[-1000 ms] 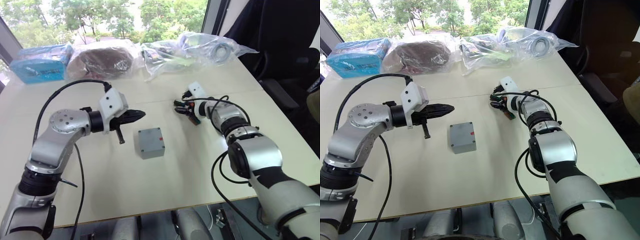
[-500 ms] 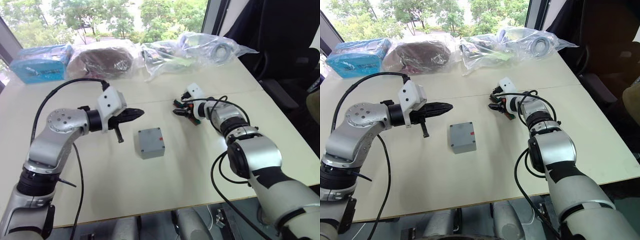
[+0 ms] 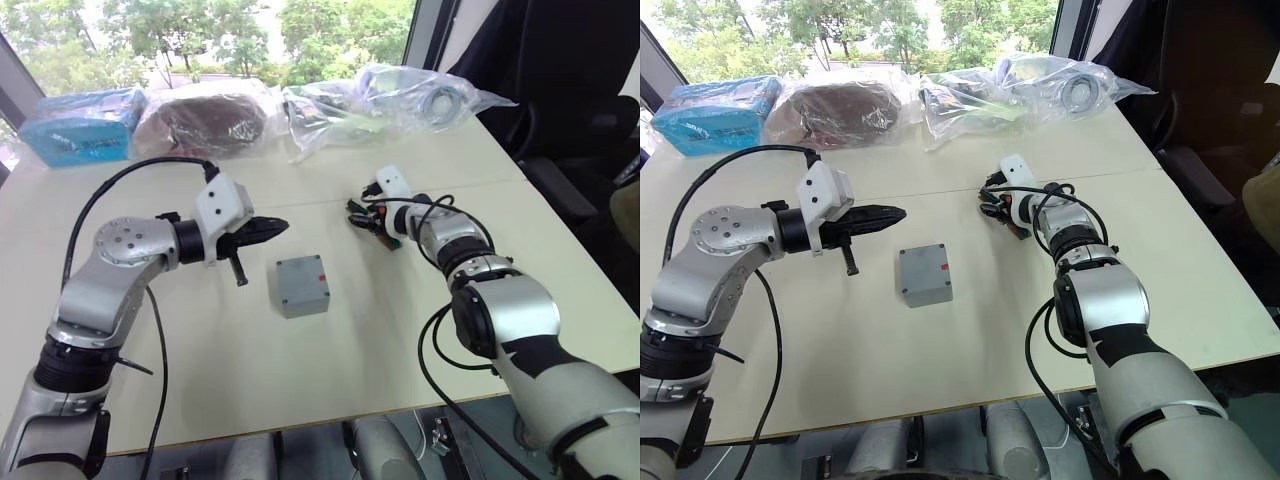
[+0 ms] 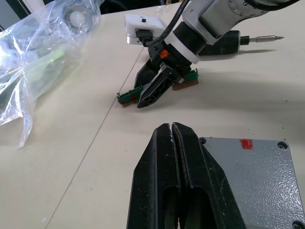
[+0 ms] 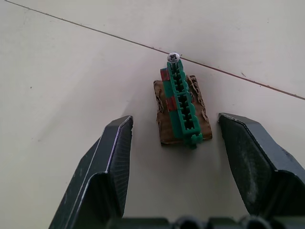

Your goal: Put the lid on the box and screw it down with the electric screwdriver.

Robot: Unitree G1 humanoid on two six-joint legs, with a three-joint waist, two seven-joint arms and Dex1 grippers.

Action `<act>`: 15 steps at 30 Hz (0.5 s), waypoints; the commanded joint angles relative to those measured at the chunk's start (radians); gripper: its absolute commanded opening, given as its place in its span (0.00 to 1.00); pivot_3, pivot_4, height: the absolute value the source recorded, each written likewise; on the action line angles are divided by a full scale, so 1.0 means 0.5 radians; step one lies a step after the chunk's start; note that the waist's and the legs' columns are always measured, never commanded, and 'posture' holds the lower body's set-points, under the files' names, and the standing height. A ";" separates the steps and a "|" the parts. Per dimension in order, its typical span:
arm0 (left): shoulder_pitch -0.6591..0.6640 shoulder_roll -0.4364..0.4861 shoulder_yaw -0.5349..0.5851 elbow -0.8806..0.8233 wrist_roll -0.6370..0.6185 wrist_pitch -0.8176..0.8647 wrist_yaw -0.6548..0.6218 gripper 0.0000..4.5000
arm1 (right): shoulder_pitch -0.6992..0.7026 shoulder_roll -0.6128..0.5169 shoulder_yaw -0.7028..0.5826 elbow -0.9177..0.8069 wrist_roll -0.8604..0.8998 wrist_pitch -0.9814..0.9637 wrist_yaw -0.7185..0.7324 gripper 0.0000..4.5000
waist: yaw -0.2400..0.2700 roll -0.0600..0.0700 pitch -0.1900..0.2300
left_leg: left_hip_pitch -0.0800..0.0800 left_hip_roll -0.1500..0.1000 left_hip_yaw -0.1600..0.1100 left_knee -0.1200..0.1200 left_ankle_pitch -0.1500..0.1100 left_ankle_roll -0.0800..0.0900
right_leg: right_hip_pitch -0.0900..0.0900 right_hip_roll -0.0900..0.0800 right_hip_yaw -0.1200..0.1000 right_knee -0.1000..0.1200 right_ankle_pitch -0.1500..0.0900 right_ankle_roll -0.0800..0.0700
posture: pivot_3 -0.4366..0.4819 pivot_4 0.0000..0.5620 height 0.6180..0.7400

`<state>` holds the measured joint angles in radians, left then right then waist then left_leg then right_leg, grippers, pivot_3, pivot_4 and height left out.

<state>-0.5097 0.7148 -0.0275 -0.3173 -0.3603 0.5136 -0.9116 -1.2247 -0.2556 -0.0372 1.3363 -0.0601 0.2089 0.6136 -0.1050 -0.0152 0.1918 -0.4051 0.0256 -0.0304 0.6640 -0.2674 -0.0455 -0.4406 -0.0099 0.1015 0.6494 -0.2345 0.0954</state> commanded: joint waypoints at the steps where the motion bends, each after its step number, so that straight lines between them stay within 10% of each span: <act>1: -0.003 -0.001 0.016 -0.073 -0.012 -0.017 0.015 0.00 | -0.027 0.005 -0.033 -0.027 0.013 -0.038 -0.013 0.43 | 0.000 0.000 0.000 | 0.000 0.000 0.000 0.000 0.000 0.000 | 0.000 0.000 0.000 0.000 0.000 0.000 | 0.48 0.27 1.00; 6: -0.002 -0.009 0.011 -0.073 -0.011 -0.019 0.019 0.00 | -0.027 0.006 -0.037 -0.027 0.008 -0.043 -0.019 0.02 | 0.000 0.000 0.000 | 0.000 0.000 0.000 0.000 0.000 0.000 | 0.000 0.000 0.000 0.000 0.000 0.000 | 0.48 0.27 1.00; 15: 0.012 -0.024 0.005 -0.069 -0.007 -0.025 0.022 0.00 | -0.014 0.005 0.074 -0.060 -0.078 0.031 0.068 0.02 | -0.001 0.000 0.000 | 0.000 0.000 0.000 0.000 0.000 0.000 | 0.000 0.000 0.000 0.000 0.000 0.000 | 0.48 0.27 1.00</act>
<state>-0.5048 0.7028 -0.0277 -0.3180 -0.3603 0.5136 -0.9062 -1.2249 -0.2562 -0.0192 1.3304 -0.0782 0.2046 0.6245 -0.1056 -0.0153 0.1917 -0.4048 0.0256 -0.0305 0.6640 -0.2674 -0.0455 -0.4404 -0.0098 0.1015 0.6495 -0.2345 0.0954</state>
